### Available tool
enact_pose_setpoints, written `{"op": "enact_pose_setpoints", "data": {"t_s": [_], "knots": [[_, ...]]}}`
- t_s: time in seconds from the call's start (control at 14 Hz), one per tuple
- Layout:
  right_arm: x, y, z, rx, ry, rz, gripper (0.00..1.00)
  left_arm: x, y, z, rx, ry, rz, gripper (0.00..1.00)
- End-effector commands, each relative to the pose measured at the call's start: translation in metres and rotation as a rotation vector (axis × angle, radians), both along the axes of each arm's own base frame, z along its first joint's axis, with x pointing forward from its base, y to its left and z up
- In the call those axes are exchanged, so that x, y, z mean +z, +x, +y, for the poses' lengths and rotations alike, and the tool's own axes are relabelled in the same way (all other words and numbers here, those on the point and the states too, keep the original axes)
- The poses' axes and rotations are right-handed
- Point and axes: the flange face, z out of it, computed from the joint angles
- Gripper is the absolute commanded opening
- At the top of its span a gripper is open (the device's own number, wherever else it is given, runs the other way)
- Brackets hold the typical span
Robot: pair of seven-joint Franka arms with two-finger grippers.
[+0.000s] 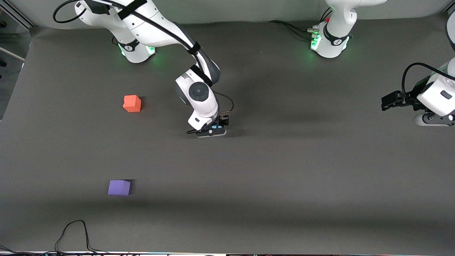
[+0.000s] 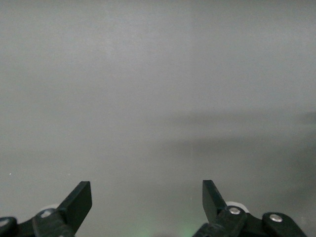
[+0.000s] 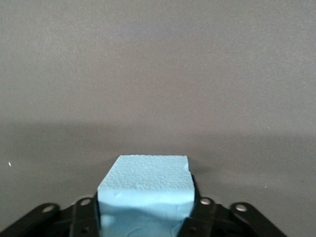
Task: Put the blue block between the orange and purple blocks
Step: 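Carry the blue block with the right gripper past the orange block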
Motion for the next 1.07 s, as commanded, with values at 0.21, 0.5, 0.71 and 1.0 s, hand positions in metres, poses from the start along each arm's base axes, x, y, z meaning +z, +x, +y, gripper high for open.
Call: {"op": "enact_pose_setpoints", "data": {"t_s": [0.21, 0.5, 0.71, 1.0], "knots": [[0.073, 0.011, 0.002, -0.036, 0.010, -0.002, 0.33, 0.003, 0.000, 0.010, -0.020, 0.004, 0.008, 1.00], [0.197, 0.041, -0.002, -0.053, -0.013, 0.037, 0.34, 0.002, 0.000, 0.007, -0.026, 0.003, 0.008, 1.00], [0.296, 0.060, -0.006, -0.052, -0.012, 0.046, 0.37, 0.002, 0.000, 0.006, -0.024, 0.002, 0.008, 1.00], [0.369, 0.077, -0.054, -0.002, 0.048, 0.088, 0.37, 0.002, 0.000, 0.004, -0.027, -0.001, 0.009, 1.00]]}}
